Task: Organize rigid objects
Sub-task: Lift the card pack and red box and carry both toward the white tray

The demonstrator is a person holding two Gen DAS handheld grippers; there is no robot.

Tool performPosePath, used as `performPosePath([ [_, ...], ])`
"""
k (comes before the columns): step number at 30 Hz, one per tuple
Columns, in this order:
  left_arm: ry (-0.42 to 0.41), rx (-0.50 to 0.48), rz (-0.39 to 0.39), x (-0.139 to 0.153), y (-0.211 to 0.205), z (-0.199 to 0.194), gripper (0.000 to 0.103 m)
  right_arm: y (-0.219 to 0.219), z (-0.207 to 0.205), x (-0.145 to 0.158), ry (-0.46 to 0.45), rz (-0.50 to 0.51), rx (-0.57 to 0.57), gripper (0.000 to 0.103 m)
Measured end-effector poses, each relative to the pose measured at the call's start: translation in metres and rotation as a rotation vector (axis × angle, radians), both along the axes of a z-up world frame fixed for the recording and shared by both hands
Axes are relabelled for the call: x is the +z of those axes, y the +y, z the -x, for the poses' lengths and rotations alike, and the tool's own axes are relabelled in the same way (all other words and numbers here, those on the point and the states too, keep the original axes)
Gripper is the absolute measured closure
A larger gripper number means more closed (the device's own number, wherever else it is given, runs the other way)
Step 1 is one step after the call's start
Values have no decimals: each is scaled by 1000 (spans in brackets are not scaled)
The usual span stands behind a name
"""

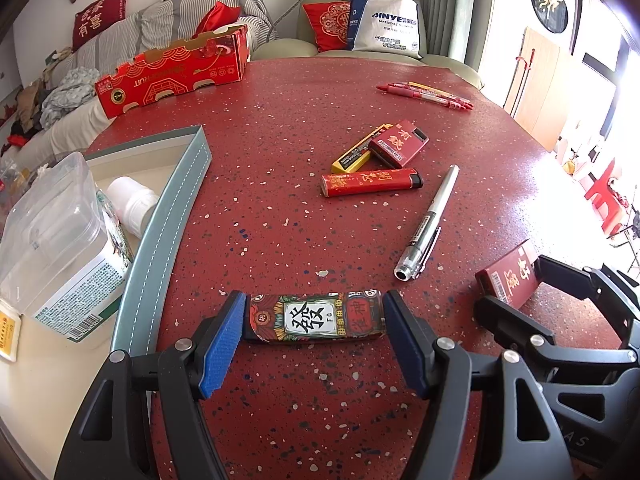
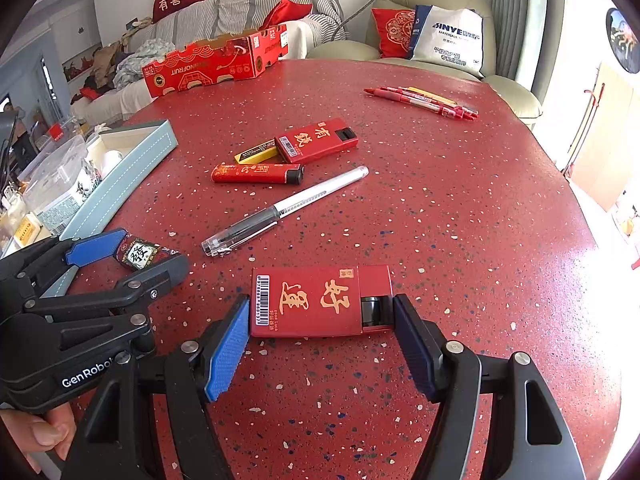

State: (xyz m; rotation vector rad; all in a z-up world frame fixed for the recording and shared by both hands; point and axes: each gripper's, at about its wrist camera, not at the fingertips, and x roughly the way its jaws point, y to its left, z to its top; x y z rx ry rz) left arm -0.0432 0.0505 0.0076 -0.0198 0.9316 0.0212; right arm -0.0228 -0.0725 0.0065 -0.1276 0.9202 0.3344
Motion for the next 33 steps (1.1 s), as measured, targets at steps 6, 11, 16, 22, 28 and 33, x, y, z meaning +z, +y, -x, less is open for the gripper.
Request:
performPosePath([
  [6,1,1,0,0,0,1,31,0,1,0,2,3,2,32],
  [11,1,1,0,0,0,2,31,-1,1,-1,2,5,2,32],
  [16,0,2,-3,0,1,2,31,-1,3,-1,4,0,8,32],
  [22,2,-5,-4,0,1,6,31,0,7,0,12,-10,28,32],
  [28,2,-2,-9,0,2,15,31,4,18,0,7,18,35,32],
  [33,0,3,1,0,5,25,31,4,27,2,0,9,25,32],
])
